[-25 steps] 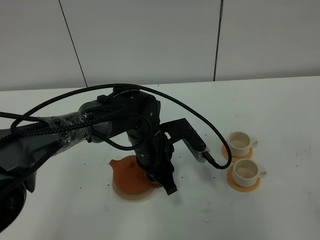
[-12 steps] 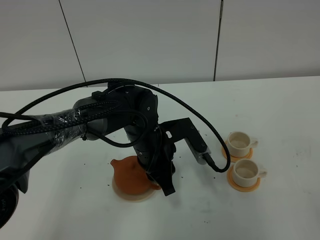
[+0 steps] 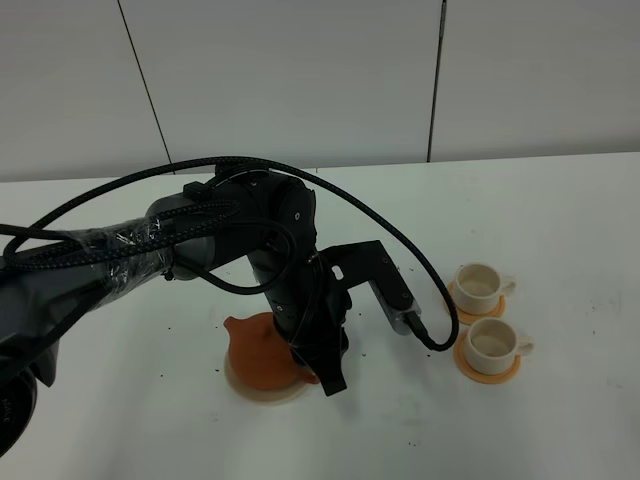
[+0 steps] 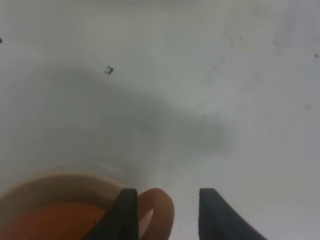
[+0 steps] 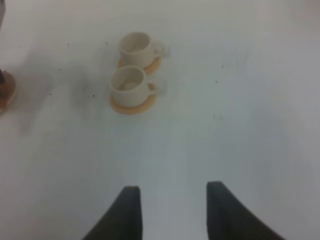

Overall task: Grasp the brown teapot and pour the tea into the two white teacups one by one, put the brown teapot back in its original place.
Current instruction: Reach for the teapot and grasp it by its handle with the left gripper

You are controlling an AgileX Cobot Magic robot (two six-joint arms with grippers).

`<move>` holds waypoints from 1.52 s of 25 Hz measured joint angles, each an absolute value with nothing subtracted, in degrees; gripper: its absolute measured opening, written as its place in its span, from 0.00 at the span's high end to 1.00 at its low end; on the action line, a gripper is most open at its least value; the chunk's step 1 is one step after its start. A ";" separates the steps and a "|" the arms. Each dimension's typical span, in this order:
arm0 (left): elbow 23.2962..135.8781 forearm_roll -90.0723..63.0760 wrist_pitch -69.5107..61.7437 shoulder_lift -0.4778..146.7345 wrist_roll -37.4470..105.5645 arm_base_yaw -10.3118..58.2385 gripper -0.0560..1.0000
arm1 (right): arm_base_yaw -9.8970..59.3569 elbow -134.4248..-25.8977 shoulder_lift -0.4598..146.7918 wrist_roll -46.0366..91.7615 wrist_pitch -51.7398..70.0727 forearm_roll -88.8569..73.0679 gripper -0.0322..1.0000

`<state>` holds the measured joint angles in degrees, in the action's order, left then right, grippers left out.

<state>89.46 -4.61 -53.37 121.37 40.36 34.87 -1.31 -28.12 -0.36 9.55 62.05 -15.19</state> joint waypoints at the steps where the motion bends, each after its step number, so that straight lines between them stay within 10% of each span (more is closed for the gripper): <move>1: 89.46 -4.61 -53.43 121.37 40.36 34.87 0.61 | -1.31 -28.12 -0.36 9.55 62.05 -15.19 0.68; 38: 89.46 -4.48 -61.62 117.72 41.35 34.87 0.61 | -1.31 -28.12 -0.36 9.55 62.05 -15.19 0.68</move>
<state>89.46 -4.48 -61.62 117.72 41.35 34.87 -1.31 -28.12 -0.36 9.55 62.05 -15.19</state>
